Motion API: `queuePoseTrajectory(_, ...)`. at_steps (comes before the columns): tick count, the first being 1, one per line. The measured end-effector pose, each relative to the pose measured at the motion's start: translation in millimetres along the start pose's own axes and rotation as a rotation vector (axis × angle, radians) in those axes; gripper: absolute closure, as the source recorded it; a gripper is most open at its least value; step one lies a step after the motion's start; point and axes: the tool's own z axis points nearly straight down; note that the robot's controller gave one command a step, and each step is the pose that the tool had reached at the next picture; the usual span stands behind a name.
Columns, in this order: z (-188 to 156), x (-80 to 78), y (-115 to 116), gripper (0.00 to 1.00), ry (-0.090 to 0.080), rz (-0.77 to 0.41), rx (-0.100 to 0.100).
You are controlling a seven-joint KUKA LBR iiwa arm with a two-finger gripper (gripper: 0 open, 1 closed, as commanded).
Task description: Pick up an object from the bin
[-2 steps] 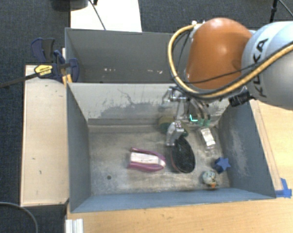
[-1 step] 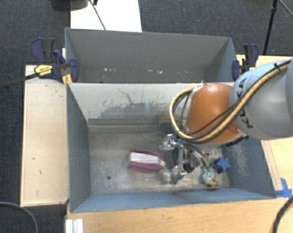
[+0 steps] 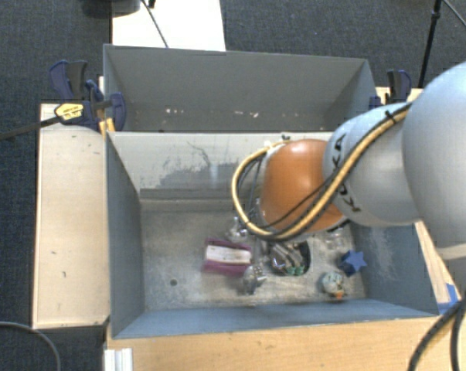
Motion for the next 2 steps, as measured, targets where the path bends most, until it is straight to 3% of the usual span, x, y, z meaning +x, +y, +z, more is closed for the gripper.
queuePoseTrajectory(1, -2.6, -1.7, -2.4, 1.00, -0.006, 0.007, 0.001)
queuePoseTrajectory(2, -199.5, 3.5, -61.0, 1.00, -0.003, -0.295, 0.002)
